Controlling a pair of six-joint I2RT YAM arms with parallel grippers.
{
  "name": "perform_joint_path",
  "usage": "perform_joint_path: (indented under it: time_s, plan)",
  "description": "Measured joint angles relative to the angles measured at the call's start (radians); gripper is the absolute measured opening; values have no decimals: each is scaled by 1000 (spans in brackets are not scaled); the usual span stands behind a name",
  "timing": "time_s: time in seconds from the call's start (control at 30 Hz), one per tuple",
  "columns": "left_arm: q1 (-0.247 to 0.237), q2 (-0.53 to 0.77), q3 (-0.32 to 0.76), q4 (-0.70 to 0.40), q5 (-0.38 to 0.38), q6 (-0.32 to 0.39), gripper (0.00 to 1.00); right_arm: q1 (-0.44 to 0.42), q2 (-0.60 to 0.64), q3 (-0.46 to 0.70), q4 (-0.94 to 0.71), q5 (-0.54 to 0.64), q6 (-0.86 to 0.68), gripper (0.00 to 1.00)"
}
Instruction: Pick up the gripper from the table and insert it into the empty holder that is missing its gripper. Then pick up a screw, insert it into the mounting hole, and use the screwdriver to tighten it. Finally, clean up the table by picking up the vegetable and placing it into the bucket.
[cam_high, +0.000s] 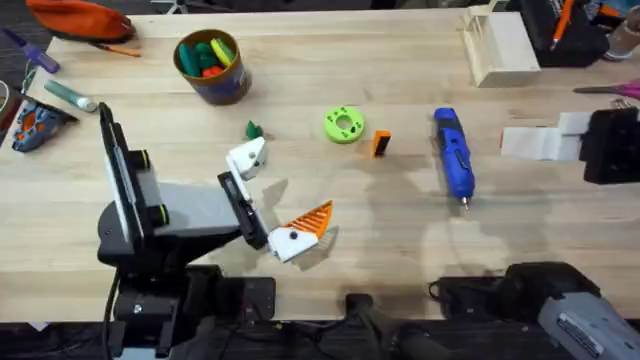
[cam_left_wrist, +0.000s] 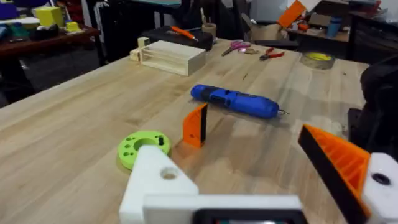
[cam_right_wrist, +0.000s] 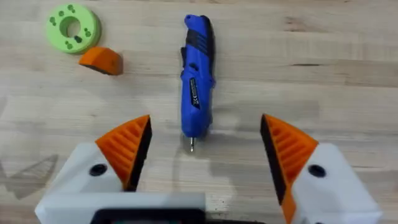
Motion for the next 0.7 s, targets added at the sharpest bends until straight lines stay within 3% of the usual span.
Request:
perform_joint_path:
  time_s: [0.7]
  plan:
    - [0, 0, 0, -3, 21, 15, 985, 0, 0, 0, 0, 0, 0, 993]
